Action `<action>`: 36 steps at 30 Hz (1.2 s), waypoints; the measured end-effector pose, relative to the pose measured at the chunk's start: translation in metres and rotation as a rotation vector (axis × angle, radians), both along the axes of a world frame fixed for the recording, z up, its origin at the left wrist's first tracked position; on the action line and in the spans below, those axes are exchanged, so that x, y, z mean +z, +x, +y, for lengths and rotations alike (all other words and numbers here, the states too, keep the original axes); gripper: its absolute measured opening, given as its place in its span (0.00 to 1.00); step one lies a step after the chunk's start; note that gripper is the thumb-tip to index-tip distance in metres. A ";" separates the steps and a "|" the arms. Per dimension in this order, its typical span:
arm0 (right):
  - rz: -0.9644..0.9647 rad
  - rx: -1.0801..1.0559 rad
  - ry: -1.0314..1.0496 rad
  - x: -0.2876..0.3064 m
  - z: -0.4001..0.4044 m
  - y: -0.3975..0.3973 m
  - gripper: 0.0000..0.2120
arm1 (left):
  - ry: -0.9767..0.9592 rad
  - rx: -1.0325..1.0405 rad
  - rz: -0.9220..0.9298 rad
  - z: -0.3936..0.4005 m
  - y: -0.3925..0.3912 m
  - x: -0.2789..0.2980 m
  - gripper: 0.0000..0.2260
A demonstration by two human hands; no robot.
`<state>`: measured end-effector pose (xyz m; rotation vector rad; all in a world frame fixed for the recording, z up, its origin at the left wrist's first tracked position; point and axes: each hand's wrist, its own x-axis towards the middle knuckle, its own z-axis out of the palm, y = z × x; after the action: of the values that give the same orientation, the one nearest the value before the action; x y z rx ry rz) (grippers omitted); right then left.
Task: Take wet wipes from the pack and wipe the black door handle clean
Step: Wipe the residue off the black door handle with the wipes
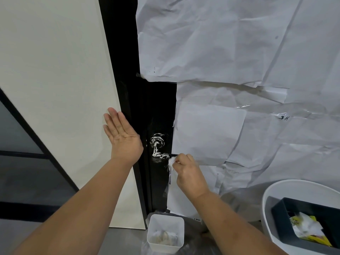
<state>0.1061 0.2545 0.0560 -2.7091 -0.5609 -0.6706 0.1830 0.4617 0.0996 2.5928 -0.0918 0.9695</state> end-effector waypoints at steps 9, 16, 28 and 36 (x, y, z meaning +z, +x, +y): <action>0.779 -0.394 1.524 -0.017 -0.005 -0.004 0.17 | -0.030 -0.011 0.025 0.000 0.001 -0.001 0.49; 0.783 -0.299 2.017 0.008 0.004 0.011 0.20 | -0.031 -0.014 0.030 -0.001 0.002 0.000 0.49; 0.800 -0.249 2.006 0.002 0.003 0.015 0.19 | -0.028 -0.023 0.035 0.000 0.001 0.000 0.49; 0.840 -0.257 1.909 0.004 0.008 0.006 0.17 | -0.032 -0.023 0.034 0.000 0.001 0.000 0.48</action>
<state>0.1125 0.2623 0.0602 -0.9531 0.4993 0.0869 0.1841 0.4618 0.0994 2.5724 -0.0962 0.9116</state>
